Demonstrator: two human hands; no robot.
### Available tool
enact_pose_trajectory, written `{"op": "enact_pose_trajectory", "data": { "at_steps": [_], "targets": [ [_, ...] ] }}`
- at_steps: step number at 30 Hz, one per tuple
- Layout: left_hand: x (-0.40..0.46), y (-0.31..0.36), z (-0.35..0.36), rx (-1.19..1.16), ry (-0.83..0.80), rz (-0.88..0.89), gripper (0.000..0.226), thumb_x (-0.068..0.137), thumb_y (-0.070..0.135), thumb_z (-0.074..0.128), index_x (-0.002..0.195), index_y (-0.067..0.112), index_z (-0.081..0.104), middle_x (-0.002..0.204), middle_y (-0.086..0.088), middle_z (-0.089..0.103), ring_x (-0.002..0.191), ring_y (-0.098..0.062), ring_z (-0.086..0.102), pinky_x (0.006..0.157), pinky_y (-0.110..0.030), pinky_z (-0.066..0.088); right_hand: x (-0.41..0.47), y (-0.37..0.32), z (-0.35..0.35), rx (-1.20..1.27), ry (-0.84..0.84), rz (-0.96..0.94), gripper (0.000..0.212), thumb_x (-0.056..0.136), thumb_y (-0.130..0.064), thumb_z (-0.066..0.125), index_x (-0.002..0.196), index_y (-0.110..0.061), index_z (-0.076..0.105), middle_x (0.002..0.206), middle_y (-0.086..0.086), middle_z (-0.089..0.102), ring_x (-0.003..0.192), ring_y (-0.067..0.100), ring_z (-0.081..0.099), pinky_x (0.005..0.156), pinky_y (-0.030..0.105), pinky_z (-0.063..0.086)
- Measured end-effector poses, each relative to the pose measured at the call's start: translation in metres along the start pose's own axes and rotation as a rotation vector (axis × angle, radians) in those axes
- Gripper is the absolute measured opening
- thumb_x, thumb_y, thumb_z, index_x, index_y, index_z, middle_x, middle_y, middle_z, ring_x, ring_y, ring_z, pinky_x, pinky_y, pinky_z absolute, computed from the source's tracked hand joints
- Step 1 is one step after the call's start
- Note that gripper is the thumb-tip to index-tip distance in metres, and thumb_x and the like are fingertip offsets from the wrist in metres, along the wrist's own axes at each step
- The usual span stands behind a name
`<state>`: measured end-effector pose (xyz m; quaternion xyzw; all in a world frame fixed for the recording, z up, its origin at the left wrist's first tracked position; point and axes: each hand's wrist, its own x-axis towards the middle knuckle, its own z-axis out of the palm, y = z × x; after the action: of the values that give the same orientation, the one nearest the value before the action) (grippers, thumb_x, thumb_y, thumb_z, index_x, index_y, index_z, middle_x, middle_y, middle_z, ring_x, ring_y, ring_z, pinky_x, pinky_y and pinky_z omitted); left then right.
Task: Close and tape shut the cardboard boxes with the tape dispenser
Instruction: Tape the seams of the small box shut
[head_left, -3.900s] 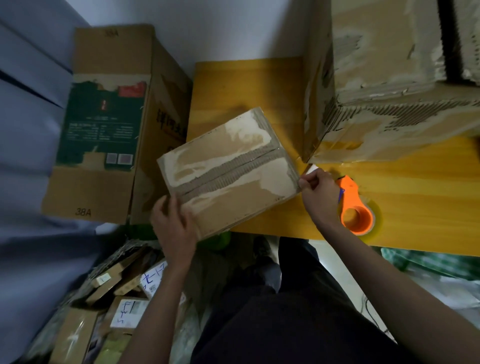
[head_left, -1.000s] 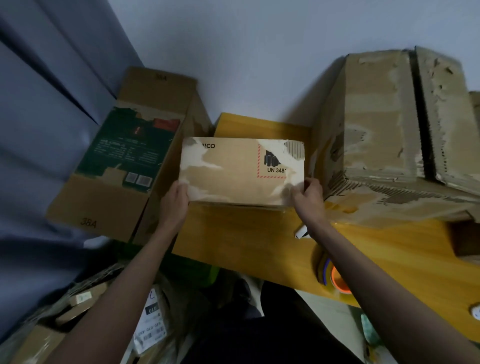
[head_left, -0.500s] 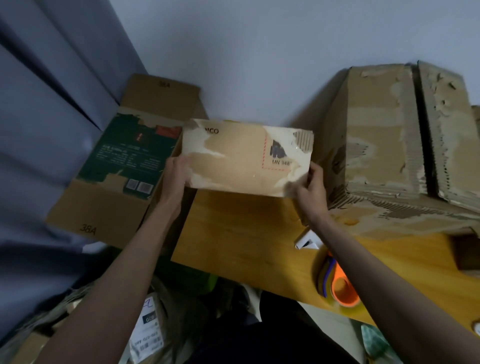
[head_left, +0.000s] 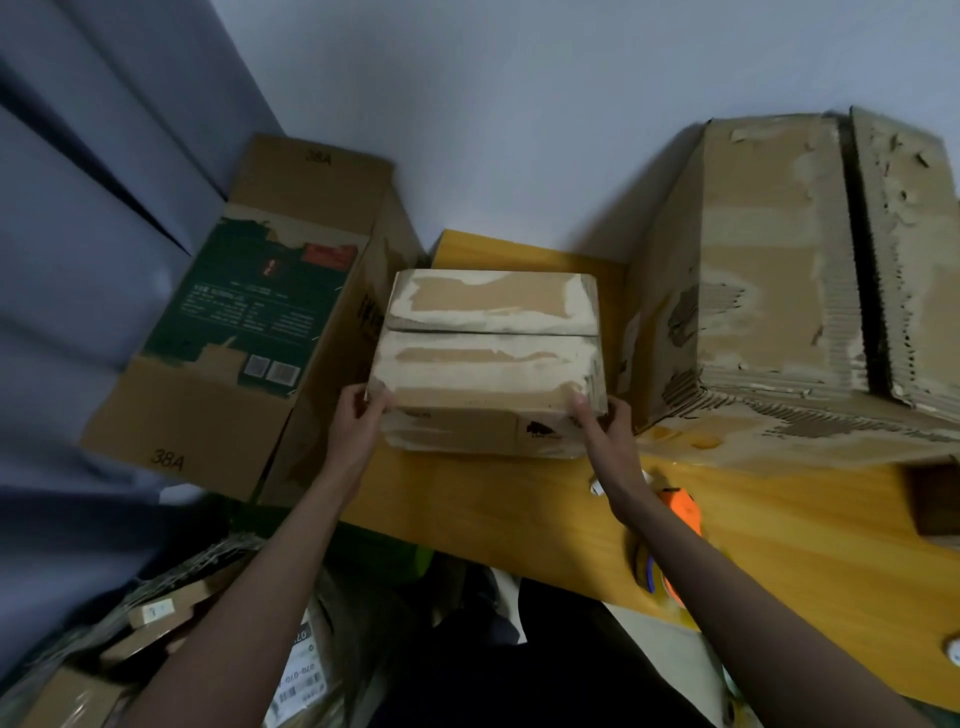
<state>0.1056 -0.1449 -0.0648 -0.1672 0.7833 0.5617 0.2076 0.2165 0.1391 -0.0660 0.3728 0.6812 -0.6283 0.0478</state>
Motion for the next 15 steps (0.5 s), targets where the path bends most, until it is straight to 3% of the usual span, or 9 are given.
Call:
{"op": "enact_pose_trajectory", "data": {
  "at_steps": [3,6,11,15],
  "targets": [
    [0.002,0.001,0.003,0.198,0.002,0.107,0.054,0.097,0.019,0.062,0.145,0.030,0.042,0.130,0.005,0.049,0.114,-0.013,0.052,0.082,-0.027,0.048,0.001,0.006,0.001,-0.077,-0.002,-0.025,0.071,0.094,-0.057,0.058,0.153,-0.030,0.027,0.155,0.005,0.038,0.138,0.030,0.041,0.112,0.054,0.041],
    [0.010,0.001,0.005,0.484,-0.046,0.190,0.066,0.097,0.023,0.061,0.155,0.030,0.030,0.134,-0.002,0.038,0.109,-0.018,0.049,0.090,-0.035,0.047,0.002,0.007,0.002,-0.198,0.010,-0.110,0.065,0.103,-0.024,0.055,0.158,-0.027,0.021,0.161,0.004,0.030,0.145,0.029,0.033,0.117,0.053,0.035],
    [0.025,0.014,0.011,0.819,-0.093,0.212,0.073,0.095,0.047,0.057,0.156,0.036,0.019,0.136,-0.005,0.029,0.112,-0.029,0.048,0.085,-0.039,0.048,0.006,0.007,0.003,-0.396,0.002,-0.174,0.064,0.106,-0.024,0.050,0.160,-0.031,0.017,0.158,0.011,0.033,0.143,0.034,0.035,0.115,0.052,0.036],
    [0.037,0.020,0.014,0.973,-0.141,0.181,0.076,0.095,0.058,0.049,0.158,0.040,0.009,0.144,-0.009,0.027,0.121,-0.037,0.045,0.095,-0.046,0.048,0.011,0.004,0.001,-0.517,-0.035,-0.187,0.063,0.106,-0.026,0.045,0.160,-0.032,0.014,0.147,0.018,0.040,0.129,0.041,0.046,0.102,0.050,0.045]
  ]
}}
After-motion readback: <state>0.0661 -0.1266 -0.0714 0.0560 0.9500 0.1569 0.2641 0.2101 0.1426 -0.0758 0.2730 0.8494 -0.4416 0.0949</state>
